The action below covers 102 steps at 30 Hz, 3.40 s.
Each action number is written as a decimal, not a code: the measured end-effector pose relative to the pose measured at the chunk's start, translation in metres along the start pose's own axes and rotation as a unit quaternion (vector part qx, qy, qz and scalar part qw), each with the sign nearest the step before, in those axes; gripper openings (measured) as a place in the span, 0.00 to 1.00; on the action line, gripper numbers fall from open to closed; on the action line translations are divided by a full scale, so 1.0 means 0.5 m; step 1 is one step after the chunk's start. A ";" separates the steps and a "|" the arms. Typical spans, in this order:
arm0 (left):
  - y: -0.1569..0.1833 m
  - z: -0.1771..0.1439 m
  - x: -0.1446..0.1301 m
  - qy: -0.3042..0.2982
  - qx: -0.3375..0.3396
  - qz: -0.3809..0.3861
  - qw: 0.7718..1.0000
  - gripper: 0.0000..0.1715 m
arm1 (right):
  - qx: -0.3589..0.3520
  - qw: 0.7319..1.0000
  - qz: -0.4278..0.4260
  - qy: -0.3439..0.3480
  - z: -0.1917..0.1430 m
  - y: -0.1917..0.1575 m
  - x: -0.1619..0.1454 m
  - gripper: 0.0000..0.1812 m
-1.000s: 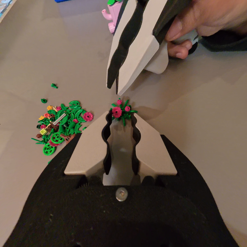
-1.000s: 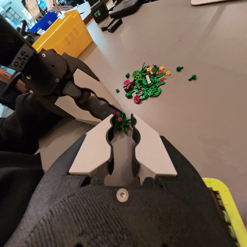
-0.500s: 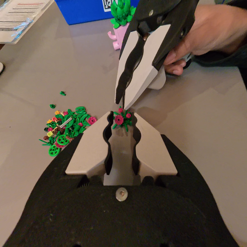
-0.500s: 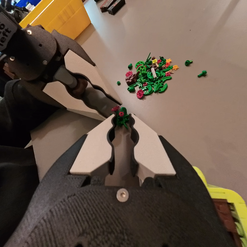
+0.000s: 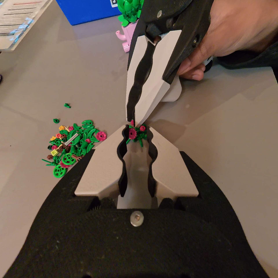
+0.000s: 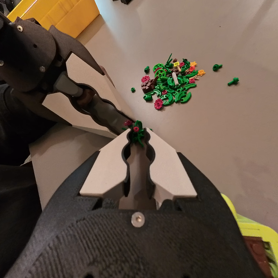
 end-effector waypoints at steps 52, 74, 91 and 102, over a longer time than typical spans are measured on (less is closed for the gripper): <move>0.005 0.004 0.001 -0.004 0.002 0.013 1.000 0.09 | 0.006 1.000 -0.011 0.007 -0.001 -0.004 0.004 0.02; 0.006 0.008 -0.006 -0.028 0.000 -0.006 1.000 0.06 | 0.025 0.998 0.056 0.034 -0.011 -0.001 0.000 0.02; 0.005 -0.020 0.013 0.052 -0.054 -0.047 0.996 0.07 | 0.118 0.985 0.095 0.081 -0.025 -0.007 0.013 0.02; 0.013 -0.010 -0.004 0.000 -0.067 -0.047 0.997 0.06 | 0.088 0.990 0.056 0.092 -0.027 -0.014 0.019 0.12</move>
Point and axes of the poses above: each gripper's, where its closed fingertips meet, z out along the fingers, x out of its top, y = z × x across the jaws, the point moved 7 cm from there along -z, back along the fingers, and after that the axes turned 3 degrees about y, right-handed, at the moved point
